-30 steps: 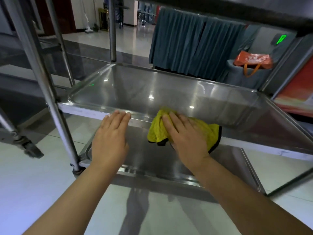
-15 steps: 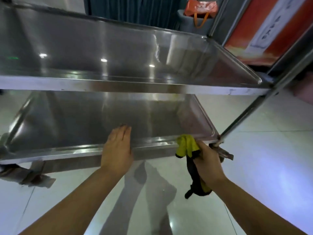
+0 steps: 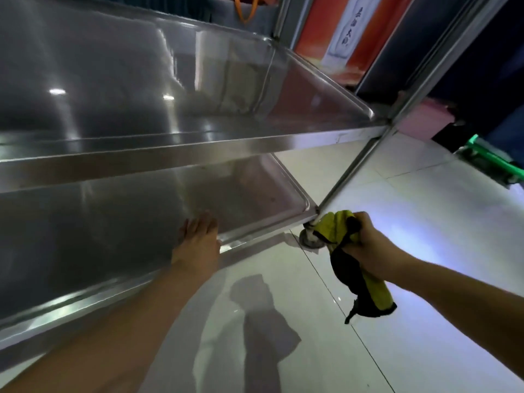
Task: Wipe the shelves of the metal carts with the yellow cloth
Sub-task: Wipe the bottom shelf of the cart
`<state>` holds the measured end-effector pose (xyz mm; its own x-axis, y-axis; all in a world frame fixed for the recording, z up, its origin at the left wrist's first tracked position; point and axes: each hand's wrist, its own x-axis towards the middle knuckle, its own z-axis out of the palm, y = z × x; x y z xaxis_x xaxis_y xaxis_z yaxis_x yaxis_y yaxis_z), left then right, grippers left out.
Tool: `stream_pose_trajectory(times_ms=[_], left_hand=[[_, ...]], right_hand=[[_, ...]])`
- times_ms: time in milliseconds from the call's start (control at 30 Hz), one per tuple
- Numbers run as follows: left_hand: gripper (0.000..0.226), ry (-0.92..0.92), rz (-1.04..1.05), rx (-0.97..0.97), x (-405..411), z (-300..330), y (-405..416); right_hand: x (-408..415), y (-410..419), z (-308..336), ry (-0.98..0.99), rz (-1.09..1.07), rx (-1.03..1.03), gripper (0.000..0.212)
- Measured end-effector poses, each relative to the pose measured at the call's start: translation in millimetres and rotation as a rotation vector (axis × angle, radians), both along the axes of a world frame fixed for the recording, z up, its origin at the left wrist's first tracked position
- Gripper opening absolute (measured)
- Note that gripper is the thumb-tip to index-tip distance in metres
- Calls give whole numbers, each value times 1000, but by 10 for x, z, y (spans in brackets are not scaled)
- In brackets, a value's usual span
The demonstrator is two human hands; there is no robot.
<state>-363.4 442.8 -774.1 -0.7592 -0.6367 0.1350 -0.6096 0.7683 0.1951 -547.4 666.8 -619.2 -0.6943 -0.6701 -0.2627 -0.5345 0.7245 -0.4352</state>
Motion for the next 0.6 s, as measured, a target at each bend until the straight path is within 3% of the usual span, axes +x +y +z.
stream_pose_trajectory(times_ms=[267,433,533,600], left_hand=[[49,45,-61,-37,311,-170,-44],[63,36,-53,-114,555,27,-85],[58,-4,-96,-123,558,106,-89],[61,-116,-81,-104,474,133,-70]], right_hand=[[-296,-361,-157,209,42,-54,33],[-526,-891,-625,303,63,-184,39],[-730,-1175,-1115,271,296,210,52],[-905,-1242,-1361,358,452,350,60]])
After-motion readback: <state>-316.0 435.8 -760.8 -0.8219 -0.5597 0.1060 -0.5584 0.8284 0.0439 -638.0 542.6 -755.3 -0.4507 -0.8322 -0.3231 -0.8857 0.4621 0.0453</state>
